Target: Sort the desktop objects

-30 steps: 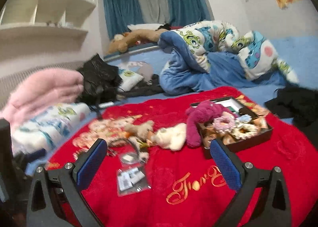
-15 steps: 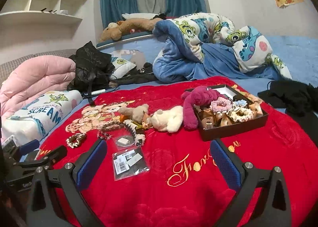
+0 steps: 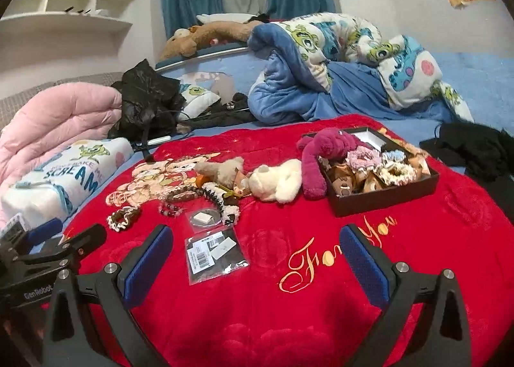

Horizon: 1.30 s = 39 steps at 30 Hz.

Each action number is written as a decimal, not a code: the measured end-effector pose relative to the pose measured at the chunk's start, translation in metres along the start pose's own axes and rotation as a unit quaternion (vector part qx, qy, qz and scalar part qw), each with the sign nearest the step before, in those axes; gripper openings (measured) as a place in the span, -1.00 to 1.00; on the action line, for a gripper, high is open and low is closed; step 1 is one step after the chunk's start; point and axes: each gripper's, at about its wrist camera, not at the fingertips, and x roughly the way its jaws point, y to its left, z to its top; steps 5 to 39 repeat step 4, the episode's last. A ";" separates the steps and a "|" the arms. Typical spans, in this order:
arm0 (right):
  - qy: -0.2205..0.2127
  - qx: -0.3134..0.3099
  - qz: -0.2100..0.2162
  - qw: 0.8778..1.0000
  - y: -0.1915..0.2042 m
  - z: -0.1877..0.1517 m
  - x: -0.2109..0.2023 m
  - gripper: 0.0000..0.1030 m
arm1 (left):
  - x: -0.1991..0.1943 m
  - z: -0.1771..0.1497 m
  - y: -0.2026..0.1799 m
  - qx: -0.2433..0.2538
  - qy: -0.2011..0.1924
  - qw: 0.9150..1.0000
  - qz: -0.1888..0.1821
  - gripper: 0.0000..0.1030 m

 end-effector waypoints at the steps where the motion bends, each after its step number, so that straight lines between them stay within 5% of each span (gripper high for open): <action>1: 0.003 0.006 0.001 1.000 -0.002 0.000 0.001 1.00 | 0.001 0.000 -0.001 0.002 0.001 1.000 0.001 1.00; 39: 0.010 0.022 0.003 1.000 -0.008 0.000 0.003 1.00 | 0.000 0.000 -0.002 0.006 0.000 1.000 0.003 1.00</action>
